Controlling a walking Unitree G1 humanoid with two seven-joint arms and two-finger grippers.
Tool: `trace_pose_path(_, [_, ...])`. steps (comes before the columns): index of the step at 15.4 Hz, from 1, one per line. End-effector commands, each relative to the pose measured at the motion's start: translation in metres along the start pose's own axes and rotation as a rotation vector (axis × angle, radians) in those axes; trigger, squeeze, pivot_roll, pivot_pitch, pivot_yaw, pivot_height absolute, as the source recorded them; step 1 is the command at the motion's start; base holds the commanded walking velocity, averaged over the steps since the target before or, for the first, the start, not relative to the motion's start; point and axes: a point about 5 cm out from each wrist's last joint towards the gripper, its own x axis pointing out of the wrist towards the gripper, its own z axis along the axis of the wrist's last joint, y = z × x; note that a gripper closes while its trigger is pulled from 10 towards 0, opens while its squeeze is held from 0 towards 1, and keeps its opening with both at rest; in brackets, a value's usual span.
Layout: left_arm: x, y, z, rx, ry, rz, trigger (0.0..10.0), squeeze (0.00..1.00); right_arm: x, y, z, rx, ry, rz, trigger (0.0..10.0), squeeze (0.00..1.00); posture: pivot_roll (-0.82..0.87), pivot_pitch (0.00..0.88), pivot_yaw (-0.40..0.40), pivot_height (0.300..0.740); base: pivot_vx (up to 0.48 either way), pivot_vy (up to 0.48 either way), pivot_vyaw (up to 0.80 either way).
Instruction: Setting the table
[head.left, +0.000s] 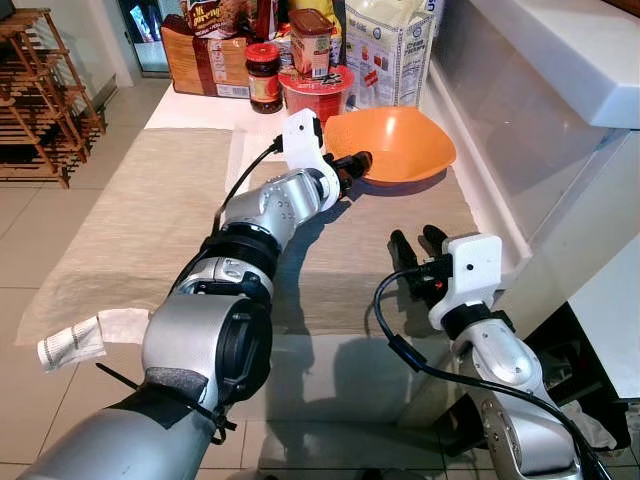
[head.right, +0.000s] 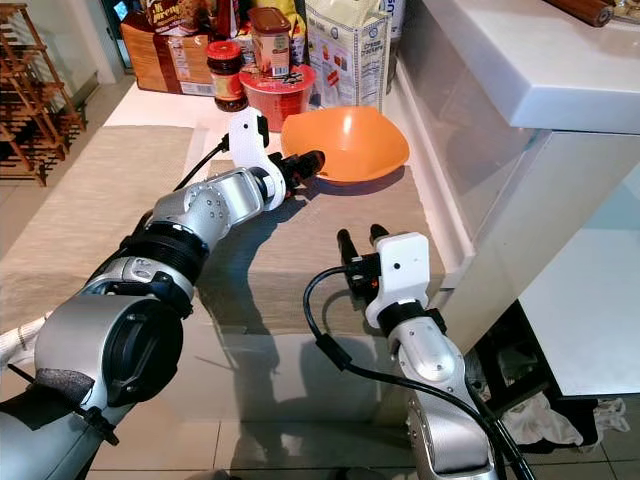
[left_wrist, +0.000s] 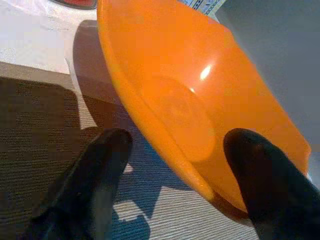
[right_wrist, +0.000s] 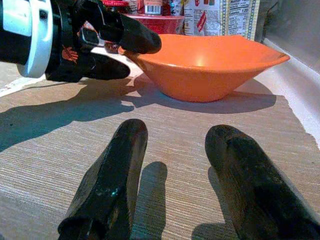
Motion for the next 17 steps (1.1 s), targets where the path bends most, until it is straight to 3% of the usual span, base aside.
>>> trace_pose_path(1, [0.001, -0.009, 0.005, 0.002, 0.001, -0.016, 0.0, 0.0, -0.001, 0.0, 0.002, -0.004, -0.001, -0.005, 10.0, 0.0, -0.13, 0.001, 0.02, 0.736, 0.0, 0.0, 0.0])
trace_pose_path(9, [0.002, -0.002, -0.002, -0.03, 0.036, 0.056, 0.0, 0.0, 0.001, 0.001, 0.001, -0.002, 0.008, -0.004, 10.0, 0.0, -0.13, 0.005, 0.019, 0.736, 0.0, 0.0, 0.0])
trace_pose_path(13, [0.002, -0.002, -0.007, 0.02, 0.069, 0.06, 0.0, 0.0, 0.0, 0.002, 0.0, -0.001, 0.014, -0.003, 10.0, 0.0, -0.12, 0.011, 0.017, 0.736, 0.0, 0.0, 0.0])
trace_pose_path(16, [0.001, -0.003, 0.0, 0.087, 0.02, 0.046, 0.0, 0.0, 0.0, 0.002, -0.001, -0.001, 0.018, 0.0, 10.0, 0.0, -0.12, 0.014, 0.014, 0.736, 0.0, 0.0, 0.0])
trace_pose_path(17, [0.001, -0.005, 0.004, 0.151, -0.018, 0.034, 0.0, 0.0, 0.0, 0.002, -0.001, -0.001, 0.019, 0.001, 10.0, 0.0, -0.12, 0.018, 0.012, 0.736, 0.0, 0.0, 0.0])
